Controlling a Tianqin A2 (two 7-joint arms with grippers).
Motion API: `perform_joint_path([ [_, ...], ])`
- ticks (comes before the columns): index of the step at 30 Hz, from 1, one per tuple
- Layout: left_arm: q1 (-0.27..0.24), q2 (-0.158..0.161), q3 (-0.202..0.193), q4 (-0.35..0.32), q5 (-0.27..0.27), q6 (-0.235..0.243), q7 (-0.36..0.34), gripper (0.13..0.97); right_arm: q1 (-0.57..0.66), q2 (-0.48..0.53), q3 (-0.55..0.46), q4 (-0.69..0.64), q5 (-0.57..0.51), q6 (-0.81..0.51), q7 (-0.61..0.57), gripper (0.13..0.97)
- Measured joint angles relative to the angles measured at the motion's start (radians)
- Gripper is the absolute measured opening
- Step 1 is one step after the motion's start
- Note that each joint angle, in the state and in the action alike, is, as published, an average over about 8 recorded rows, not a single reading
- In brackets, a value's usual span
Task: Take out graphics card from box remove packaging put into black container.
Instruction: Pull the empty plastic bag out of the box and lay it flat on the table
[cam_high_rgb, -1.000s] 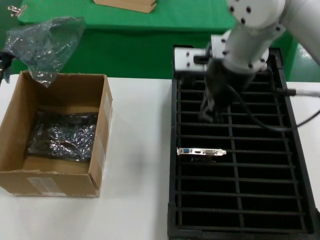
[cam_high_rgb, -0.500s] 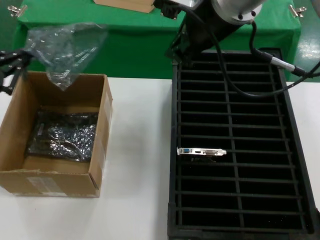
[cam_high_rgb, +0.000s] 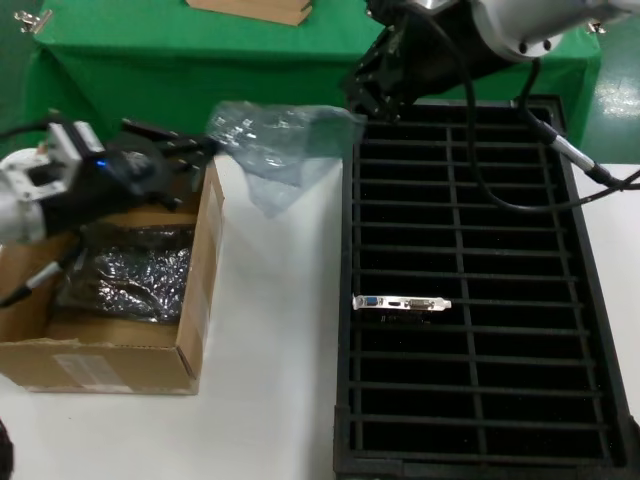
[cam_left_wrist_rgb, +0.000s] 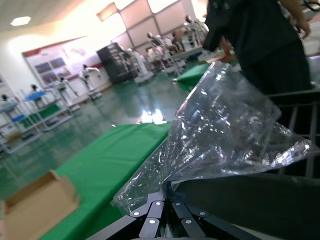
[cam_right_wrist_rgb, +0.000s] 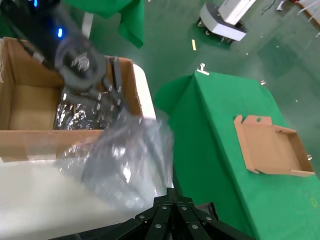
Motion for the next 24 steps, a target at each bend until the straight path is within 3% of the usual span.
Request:
perform_joint_path([
  [5, 0.005, 0.058, 0.049, 0.007, 0.050, -0.042, 0.020, 0.139, -0.022, 0.015, 0.029, 0.025, -0.003, -0.005, -0.008, 0.134],
  [10, 0.010, 0.089, 0.106, 0.008, 0.107, -0.062, 0.069, 0.139, -0.032, 0.018, 0.047, 0.026, -0.009, -0.004, -0.022, 0.134],
  [17, 0.004, 0.103, 0.156, 0.007, 0.157, -0.069, 0.116, 0.139, -0.042, 0.013, 0.064, 0.017, -0.018, 0.007, -0.040, 0.134],
  [24, -0.009, 0.100, 0.172, 0.005, 0.173, -0.063, 0.128, 0.155, -0.052, 0.008, 0.077, 0.012, -0.027, 0.014, -0.048, 0.134],
])
